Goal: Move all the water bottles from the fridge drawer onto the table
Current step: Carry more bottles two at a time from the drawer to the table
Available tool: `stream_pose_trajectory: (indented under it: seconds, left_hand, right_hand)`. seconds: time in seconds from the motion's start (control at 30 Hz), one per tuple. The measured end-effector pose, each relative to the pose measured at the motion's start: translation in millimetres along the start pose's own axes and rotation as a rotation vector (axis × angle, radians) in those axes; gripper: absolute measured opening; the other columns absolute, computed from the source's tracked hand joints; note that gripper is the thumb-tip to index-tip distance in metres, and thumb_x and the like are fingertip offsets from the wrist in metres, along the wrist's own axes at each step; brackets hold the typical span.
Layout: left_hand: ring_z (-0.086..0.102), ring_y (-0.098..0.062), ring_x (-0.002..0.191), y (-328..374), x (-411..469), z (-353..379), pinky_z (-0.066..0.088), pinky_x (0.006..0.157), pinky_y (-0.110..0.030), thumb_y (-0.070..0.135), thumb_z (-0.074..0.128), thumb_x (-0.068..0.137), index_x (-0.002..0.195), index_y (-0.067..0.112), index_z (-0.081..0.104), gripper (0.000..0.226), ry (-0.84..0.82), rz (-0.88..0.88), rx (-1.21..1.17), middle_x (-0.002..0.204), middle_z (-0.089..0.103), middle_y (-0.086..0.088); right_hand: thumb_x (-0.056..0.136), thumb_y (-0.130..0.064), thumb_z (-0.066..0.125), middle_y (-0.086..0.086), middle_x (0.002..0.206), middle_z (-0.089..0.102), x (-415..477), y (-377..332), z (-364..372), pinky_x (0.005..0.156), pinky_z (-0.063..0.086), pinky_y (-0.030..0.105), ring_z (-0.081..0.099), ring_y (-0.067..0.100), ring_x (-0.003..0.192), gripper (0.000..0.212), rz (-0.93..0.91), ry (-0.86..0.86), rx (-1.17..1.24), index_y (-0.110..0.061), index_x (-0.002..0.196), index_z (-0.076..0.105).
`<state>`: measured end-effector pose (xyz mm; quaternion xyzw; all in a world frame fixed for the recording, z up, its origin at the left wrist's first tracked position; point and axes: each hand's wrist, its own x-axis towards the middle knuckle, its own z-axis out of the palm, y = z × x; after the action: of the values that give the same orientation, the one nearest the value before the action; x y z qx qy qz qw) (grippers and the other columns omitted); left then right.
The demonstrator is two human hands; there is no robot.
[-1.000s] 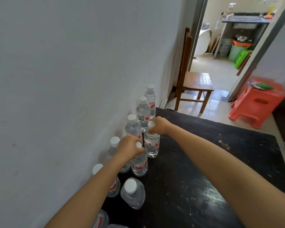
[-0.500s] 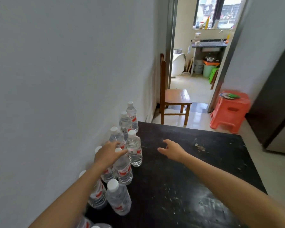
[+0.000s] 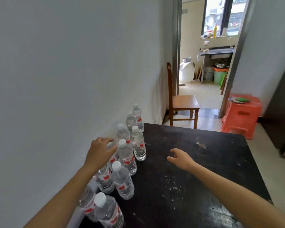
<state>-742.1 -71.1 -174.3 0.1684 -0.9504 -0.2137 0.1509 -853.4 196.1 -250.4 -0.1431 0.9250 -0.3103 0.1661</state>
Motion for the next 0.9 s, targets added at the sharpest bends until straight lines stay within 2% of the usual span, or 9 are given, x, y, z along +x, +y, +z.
stream_pose_trajectory:
  seconds: [0.1, 0.27, 0.43, 0.57, 0.67, 0.77, 0.9]
  left_hand:
    - [0.046, -0.028, 0.117, 0, -19, -10, 0.038, 0.096, -0.035, 0.032, 0.058, 0.087, 0.121, 0.012, 0.058, 0.039, 0.020, 0.013, -0.007, 0.126, 0.055, -0.013]
    - [0.045, -0.027, 0.118, 9, -36, -17, 0.037, 0.094, -0.033, 0.026, 0.055, 0.089, 0.120, 0.012, 0.058, 0.035, 0.038, 0.066, -0.049, 0.127, 0.054, -0.013]
    - [0.045, -0.026, 0.117, 18, -63, -27, 0.036, 0.094, -0.031, 0.025, 0.054, 0.090, 0.121, 0.011, 0.057, 0.034, 0.053, 0.155, -0.097, 0.128, 0.052, -0.012]
    - [0.043, -0.027, 0.118, 12, -104, -37, 0.034, 0.099, -0.032, 0.023, 0.055, 0.089, 0.121, 0.012, 0.057, 0.034, 0.055, 0.246, -0.152, 0.128, 0.052, -0.012]
    - [0.043, -0.028, 0.120, 4, -144, -41, 0.032, 0.102, -0.035, 0.024, 0.056, 0.088, 0.119, 0.011, 0.059, 0.034, -0.005, 0.331, -0.175, 0.128, 0.052, -0.010]
    - [0.046, -0.030, 0.119, -1, -188, -37, 0.031, 0.102, -0.038, 0.034, 0.054, 0.084, 0.115, 0.011, 0.061, 0.040, -0.107, 0.350, -0.191, 0.124, 0.056, -0.011]
    - [0.034, -0.025, 0.131, 11, -251, -38, 0.027, 0.108, -0.033, 0.030, 0.053, 0.090, 0.126, 0.014, 0.053, 0.039, -0.192, 0.400, -0.218, 0.138, 0.043, -0.008]
  right_hand:
    - [0.092, -0.033, 0.052, 0.011, 0.135, 0.049, -21, 1, 4, 0.097, 0.046, 0.032, 0.053, 0.023, 0.116, 0.054, 0.005, -0.007, -0.035, -0.010, 0.138, 0.036]
    - [0.091, -0.031, 0.054, 0.009, 0.132, 0.050, -59, -5, -11, 0.096, 0.047, 0.030, 0.054, 0.022, 0.114, 0.049, -0.014, 0.124, -0.064, -0.013, 0.135, 0.040]
    - [0.090, -0.032, 0.056, 0.007, 0.125, 0.056, -126, -5, -23, 0.096, 0.049, 0.030, 0.058, 0.019, 0.107, 0.042, -0.024, 0.353, -0.112, -0.014, 0.127, 0.050]
    - [0.089, -0.034, 0.056, 0.005, 0.127, 0.055, -204, -10, -18, 0.099, 0.044, 0.032, 0.054, 0.020, 0.114, 0.042, -0.007, 0.519, -0.273, -0.016, 0.127, 0.053]
    - [0.089, -0.036, 0.055, 0.004, 0.129, 0.054, -268, -13, -5, 0.102, 0.039, 0.035, 0.048, 0.023, 0.120, 0.043, 0.028, 0.582, -0.352, -0.017, 0.127, 0.053]
    - [0.088, -0.037, 0.057, 0.003, 0.129, 0.056, -328, -16, 6, 0.100, 0.039, 0.034, 0.048, 0.023, 0.122, 0.042, 0.070, 0.613, -0.382, -0.018, 0.126, 0.056]
    - [0.087, -0.037, 0.058, 0.002, 0.128, 0.057, -392, -18, 9, 0.096, 0.042, 0.034, 0.049, 0.022, 0.121, 0.041, 0.121, 0.655, -0.422, -0.020, 0.124, 0.058]
